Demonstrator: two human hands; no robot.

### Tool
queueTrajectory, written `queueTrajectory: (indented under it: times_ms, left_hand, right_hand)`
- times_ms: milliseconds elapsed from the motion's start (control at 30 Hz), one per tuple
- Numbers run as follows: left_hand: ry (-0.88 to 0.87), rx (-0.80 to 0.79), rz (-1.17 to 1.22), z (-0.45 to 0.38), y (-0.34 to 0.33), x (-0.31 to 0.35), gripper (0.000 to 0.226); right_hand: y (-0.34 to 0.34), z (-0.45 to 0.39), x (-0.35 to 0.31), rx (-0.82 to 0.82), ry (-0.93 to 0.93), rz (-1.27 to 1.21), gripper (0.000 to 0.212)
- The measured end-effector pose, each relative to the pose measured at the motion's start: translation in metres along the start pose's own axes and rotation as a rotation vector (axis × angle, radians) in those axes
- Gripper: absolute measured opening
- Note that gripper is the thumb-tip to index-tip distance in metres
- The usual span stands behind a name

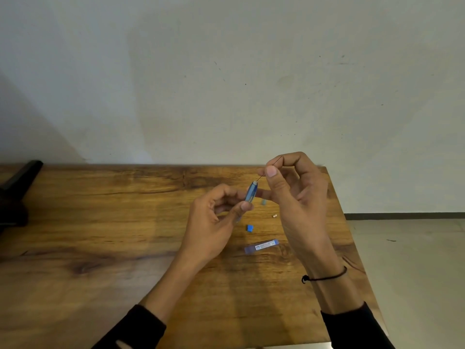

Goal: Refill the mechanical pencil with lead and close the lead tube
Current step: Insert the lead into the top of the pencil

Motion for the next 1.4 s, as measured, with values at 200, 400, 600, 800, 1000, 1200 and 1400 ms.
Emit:
queueTrajectory:
  times_ms: [200, 400, 600, 800, 1000, 1200, 1400]
  left_hand:
    - [-0.003, 0.006, 0.012, 0.000, 0.000, 0.001, 0.019]
    - [-0.008, 0.015, 0.012, 0.000, 0.000, 0.002, 0.016]
    - [-0.018, 0.018, 0.003, -0.001, 0.001, 0.005, 0.023]
    - [-0.056, 0.031, 0.026, -0.001, 0.004, 0.009, 0.014]
    - [-0.069, 0.042, 0.035, -0.004, 0.006, 0.007, 0.011]
    - [-0.104, 0.034, 0.018, -0.005, 0.007, 0.007, 0.013]
    - [-0.089, 0.045, 0.034, -0.006, 0.010, 0.007, 0.010]
  right_hand:
    - [0.000, 0.001, 0.000, -0.008, 0.033, 0.058, 0.006]
    - [0.001, 0.000, 0.003, -0.024, 0.082, 0.108, 0.013]
    - [0.000, 0.000, 0.005, -0.040, 0.063, -0.018, 0.017]
    - [0.030, -0.021, 0.039, -0.081, 0.133, 0.614, 0.013]
    - [0.033, -0.007, 0.085, -0.438, 0.148, 1.165, 0.012]
    - [0.020, -0.002, 0.086, -0.484, 0.259, 1.208, 0.017]
    - [0.026, -0.019, 0.061, -0.252, 0.119, 0.817, 0.018]
Point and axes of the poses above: each hand's wrist, its own z-axis away from the middle knuckle, its own y-axis out of the back of the hand, x = y × z, the point moved 9 cm from there along -z, towards the middle knuckle, and after that the axes turned 15 degrees about x, right-handed, at the moved point
